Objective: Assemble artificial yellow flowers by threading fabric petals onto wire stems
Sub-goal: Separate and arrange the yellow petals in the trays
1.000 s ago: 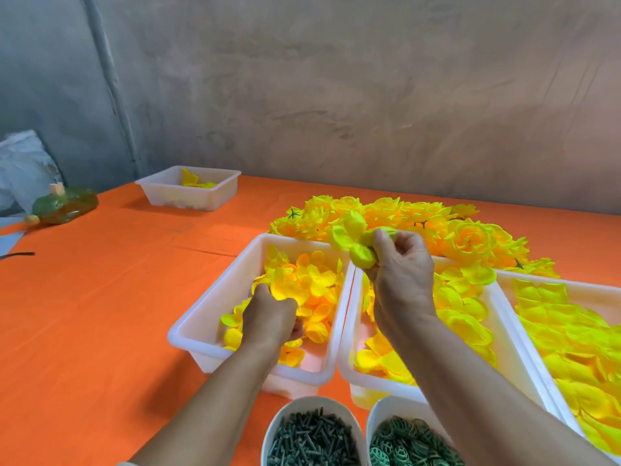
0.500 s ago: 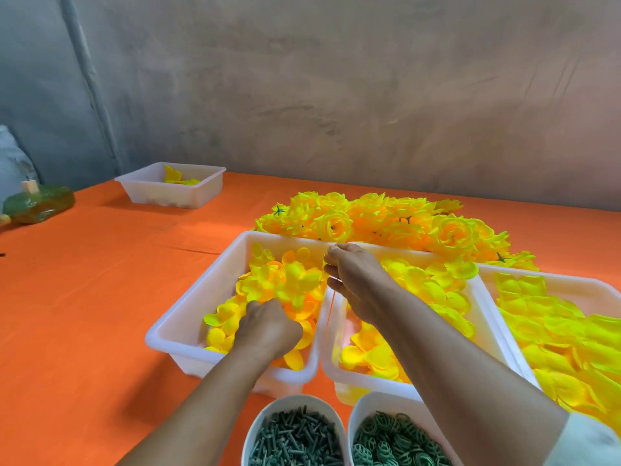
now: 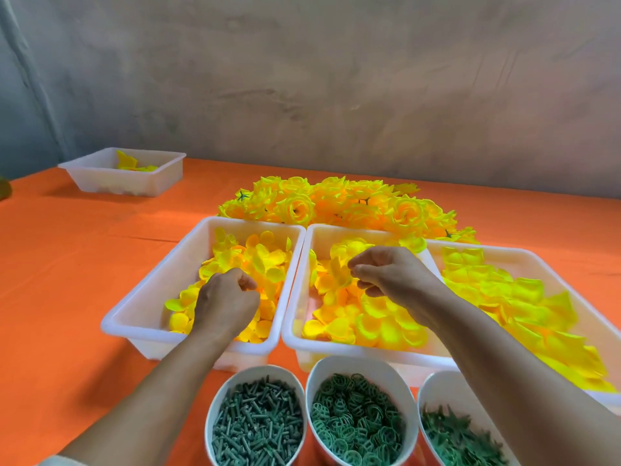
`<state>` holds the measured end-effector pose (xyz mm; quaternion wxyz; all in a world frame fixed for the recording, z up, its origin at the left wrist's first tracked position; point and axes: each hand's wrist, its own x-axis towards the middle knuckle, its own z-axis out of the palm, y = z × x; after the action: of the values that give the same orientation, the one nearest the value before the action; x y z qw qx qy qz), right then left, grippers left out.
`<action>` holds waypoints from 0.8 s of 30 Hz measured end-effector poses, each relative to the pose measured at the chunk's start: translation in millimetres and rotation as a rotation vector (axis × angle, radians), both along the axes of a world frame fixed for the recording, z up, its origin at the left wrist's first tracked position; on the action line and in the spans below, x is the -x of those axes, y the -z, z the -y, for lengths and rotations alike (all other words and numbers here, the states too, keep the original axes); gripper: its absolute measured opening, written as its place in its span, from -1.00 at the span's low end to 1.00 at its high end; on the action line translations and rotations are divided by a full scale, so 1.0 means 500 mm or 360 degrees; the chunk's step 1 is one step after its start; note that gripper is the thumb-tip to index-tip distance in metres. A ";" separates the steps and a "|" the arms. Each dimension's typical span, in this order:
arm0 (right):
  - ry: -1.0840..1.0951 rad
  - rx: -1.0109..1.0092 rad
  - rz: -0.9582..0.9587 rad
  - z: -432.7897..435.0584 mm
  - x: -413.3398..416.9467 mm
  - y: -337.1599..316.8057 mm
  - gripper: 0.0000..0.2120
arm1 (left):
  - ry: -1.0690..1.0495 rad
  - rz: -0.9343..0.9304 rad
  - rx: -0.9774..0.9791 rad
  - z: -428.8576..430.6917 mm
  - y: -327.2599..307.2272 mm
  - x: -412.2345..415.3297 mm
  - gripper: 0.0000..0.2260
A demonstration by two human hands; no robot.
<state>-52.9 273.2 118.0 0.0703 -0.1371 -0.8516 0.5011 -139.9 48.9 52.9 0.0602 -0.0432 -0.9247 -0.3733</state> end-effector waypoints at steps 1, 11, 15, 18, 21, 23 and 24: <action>0.0024 -0.0104 0.0004 -0.013 -0.011 0.006 -0.86 | 0.0012 -0.0025 -0.0024 0.000 0.001 0.000 -0.83; -0.0105 -0.1377 0.0290 -0.047 -0.018 0.076 -0.64 | 0.0112 -0.0170 -0.0104 -0.009 -0.005 -0.013 -0.77; -0.0037 -0.1672 0.0361 -0.053 -0.019 0.107 -0.77 | 0.0154 -0.0236 -0.0126 -0.014 -0.014 -0.024 -0.70; 0.0068 -0.1566 0.0167 -0.066 -0.029 0.117 -0.79 | 0.0269 -0.0348 -0.0193 -0.036 -0.032 -0.041 -0.66; 0.0253 -0.1307 -0.0063 -0.082 -0.039 0.105 -0.80 | 0.0445 -0.0392 -0.0312 -0.072 -0.052 -0.060 -0.65; 0.0363 -0.0995 -0.0158 -0.091 -0.045 0.094 -0.85 | 0.0578 -0.0334 -0.0408 -0.100 -0.057 -0.070 -0.69; 0.0411 -0.0729 -0.0188 -0.095 -0.049 0.088 -0.88 | 0.0639 -0.0268 -0.0472 -0.113 -0.057 -0.074 -0.71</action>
<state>-28.2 320.5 73.9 0.2126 -0.1956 -0.9126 0.2893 -102.7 105.5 81.2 0.0673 -0.2475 -0.8245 -0.5043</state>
